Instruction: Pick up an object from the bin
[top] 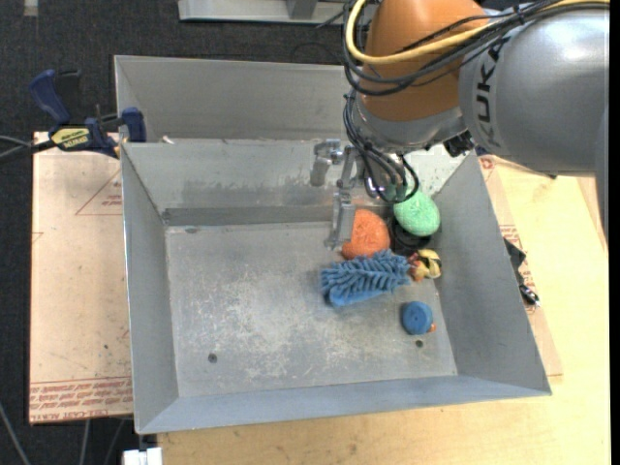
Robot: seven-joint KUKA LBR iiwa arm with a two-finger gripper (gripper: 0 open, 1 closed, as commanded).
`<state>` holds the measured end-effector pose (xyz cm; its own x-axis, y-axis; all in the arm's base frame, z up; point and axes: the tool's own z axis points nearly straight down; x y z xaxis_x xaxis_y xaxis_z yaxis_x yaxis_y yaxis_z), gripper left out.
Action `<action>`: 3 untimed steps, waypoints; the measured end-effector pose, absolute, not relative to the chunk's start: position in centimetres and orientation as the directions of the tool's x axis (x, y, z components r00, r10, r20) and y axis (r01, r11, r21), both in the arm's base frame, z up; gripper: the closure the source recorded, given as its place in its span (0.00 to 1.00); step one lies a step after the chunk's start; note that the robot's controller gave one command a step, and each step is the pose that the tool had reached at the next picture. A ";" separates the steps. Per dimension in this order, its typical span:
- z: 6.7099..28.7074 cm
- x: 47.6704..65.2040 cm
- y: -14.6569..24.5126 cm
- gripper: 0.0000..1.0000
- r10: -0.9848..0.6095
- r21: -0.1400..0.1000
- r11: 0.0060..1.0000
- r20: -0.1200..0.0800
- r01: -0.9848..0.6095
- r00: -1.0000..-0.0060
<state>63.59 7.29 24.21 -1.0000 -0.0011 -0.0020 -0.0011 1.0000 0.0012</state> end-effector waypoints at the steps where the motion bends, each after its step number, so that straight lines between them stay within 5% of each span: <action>1: 23.1 61.6 5.3 0.00 0.107 0.005 0.994 -0.007 0.107 -0.994; 2: 19.4 60.2 2.3 0.00 0.309 0.000 0.951 -0.002 0.309 -0.951; 3: 16.3 58.9 1.8 0.00 0.238 0.003 0.971 -0.005 0.238 -0.971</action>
Offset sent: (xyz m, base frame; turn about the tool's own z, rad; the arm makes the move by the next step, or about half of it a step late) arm -0.0279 -0.0489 -0.0635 0.3322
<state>58.90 1.77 16.29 -0.9712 0.2381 -0.0052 0.2381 0.9712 0.0035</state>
